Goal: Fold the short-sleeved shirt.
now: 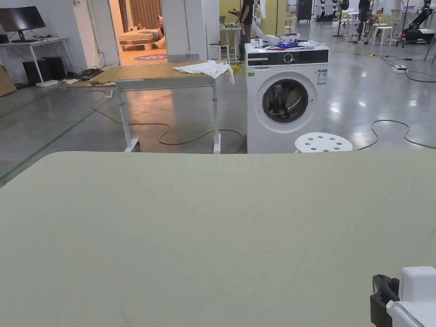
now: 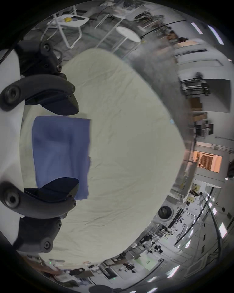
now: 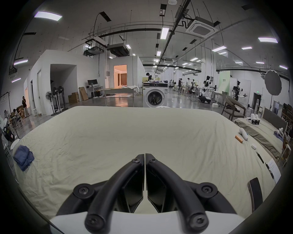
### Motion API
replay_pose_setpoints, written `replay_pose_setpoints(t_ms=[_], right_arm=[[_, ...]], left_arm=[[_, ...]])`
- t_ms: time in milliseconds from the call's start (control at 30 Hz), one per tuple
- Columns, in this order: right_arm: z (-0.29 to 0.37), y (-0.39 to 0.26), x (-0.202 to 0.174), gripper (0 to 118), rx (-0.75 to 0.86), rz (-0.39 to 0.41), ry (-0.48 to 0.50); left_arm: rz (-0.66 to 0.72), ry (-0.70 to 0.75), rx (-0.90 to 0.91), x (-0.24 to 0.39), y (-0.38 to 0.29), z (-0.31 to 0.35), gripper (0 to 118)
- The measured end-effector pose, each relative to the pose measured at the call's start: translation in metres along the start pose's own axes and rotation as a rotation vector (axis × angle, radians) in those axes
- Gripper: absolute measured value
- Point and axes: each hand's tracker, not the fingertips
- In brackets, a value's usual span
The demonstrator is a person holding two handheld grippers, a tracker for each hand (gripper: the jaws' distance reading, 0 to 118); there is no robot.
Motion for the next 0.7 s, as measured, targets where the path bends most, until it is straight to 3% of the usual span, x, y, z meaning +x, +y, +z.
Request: replay_pose_setpoints(t_ms=[200,433,633,700], right_arm=[[0.002,-0.002,0.002,0,0.017,-0.019,-0.001],[0.002,-0.011,0.008,0,0.040,-0.049,-0.009],[0.002,-0.009,0.008,0,0.095,-0.070,-0.032],[0.005,-0.006,0.006,0,0.131,-0.061,-0.043]], left_arm=[[-0.079,-0.142,0.244,0.053,-0.018,0.002,84],[-0.195,-0.244,0.426,0.173,-0.074,-0.026,81],[-0.234,-0.251,0.565,0.283,-0.100,-0.040,67],[-0.263,-0.219,0.657,0.312,-0.104,-0.035,54]])
